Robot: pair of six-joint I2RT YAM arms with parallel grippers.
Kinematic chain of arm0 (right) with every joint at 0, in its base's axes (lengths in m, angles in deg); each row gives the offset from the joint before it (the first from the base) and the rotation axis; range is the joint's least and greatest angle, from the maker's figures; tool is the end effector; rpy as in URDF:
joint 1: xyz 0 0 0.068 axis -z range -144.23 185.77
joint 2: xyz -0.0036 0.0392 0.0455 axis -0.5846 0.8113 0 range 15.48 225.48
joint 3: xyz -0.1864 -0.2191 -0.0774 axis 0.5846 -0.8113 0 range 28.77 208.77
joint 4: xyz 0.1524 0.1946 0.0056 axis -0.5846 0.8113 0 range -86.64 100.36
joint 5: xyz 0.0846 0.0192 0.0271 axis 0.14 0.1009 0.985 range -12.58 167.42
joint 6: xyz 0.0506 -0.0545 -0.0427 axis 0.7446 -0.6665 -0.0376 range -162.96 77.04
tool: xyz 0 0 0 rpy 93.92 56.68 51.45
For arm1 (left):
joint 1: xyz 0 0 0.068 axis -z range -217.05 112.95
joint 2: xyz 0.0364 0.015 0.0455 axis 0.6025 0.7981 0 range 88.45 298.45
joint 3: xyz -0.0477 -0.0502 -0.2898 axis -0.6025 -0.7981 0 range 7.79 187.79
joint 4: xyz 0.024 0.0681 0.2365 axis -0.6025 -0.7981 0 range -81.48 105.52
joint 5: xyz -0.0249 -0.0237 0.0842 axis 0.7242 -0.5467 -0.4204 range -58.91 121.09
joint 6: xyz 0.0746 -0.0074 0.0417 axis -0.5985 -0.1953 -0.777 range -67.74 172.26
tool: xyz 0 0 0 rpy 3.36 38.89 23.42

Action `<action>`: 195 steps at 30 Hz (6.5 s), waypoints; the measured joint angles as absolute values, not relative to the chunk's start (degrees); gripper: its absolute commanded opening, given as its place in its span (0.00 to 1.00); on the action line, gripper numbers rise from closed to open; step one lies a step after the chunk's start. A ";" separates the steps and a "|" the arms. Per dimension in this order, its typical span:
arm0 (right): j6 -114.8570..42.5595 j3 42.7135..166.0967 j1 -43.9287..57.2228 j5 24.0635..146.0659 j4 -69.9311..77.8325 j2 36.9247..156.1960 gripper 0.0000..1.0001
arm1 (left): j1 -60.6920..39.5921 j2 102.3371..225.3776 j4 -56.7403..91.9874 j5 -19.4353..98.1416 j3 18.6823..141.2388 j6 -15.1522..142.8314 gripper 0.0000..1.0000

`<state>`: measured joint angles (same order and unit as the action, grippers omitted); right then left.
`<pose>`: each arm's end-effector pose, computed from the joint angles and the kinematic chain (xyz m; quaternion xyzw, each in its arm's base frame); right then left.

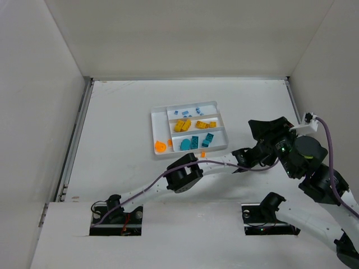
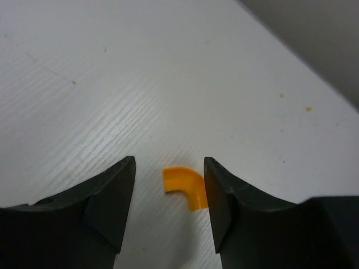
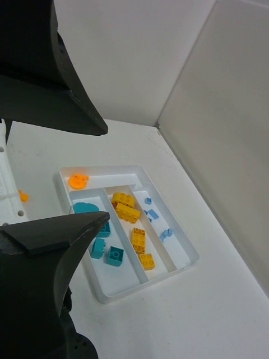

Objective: Sort the legos into containers by color

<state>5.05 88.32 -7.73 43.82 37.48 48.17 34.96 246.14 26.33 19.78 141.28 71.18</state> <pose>0.0939 0.0314 0.4100 0.2191 0.7104 0.3019 0.5968 0.2200 -0.6294 0.1497 0.2943 0.7259 -0.3854 0.4878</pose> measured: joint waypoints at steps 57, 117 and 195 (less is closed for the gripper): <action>-2.01 68.15 -6.92 45.50 22.60 39.18 0.62 | 35.59 209.68 36.08 10.73 87.36 68.49 0.52; -5.45 56.21 -2.84 55.93 13.11 49.54 0.41 | 15.35 149.22 39.14 -4.48 40.98 78.52 0.16; -2.91 83.42 -23.16 50.05 9.42 103.25 0.19 | -0.84 147.28 44.29 8.77 30.69 86.39 0.28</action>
